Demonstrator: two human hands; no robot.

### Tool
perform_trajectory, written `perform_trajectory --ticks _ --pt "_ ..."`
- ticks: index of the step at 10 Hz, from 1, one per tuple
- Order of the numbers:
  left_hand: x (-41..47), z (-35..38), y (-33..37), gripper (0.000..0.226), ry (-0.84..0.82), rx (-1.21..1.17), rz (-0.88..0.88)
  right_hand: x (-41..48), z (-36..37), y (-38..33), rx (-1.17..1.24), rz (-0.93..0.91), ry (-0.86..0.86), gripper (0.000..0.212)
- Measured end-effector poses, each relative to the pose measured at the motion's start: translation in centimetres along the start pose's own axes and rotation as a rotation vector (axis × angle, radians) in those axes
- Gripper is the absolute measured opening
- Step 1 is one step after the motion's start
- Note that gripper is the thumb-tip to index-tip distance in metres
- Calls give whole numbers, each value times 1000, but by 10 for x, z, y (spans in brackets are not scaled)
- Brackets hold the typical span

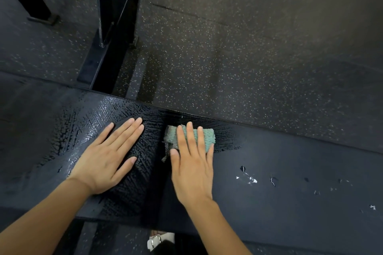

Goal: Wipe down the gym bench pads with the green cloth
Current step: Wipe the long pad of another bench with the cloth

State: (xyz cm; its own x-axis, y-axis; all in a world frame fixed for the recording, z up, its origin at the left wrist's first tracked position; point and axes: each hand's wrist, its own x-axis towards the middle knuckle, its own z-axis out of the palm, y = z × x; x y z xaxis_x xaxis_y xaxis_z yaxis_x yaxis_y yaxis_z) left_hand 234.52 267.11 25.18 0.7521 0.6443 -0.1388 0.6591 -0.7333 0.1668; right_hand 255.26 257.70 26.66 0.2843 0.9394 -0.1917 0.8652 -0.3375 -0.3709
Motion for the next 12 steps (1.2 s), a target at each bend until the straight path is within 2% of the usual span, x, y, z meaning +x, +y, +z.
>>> perform_trajectory --ticks 3,4,5,8,9,12 --pt "1 2 -2 68 2 18 7 -39 -17 73 -107 316 116 59" --pt "1 3 -3 67 8 19 14 -38 -8 63 -81 355 170 58" --pt "2 2 -2 68 9 18 14 -36 1 42 -74 322 164 58" --pt "2 1 -2 68 -1 3 11 -48 25 -39 -129 20 13 58" --pt "3 2 -2 68 0 -2 12 -53 21 -23 -160 14 -3 56" --pt "2 3 -4 68 1 9 13 -79 4 48 -159 259 68 56"
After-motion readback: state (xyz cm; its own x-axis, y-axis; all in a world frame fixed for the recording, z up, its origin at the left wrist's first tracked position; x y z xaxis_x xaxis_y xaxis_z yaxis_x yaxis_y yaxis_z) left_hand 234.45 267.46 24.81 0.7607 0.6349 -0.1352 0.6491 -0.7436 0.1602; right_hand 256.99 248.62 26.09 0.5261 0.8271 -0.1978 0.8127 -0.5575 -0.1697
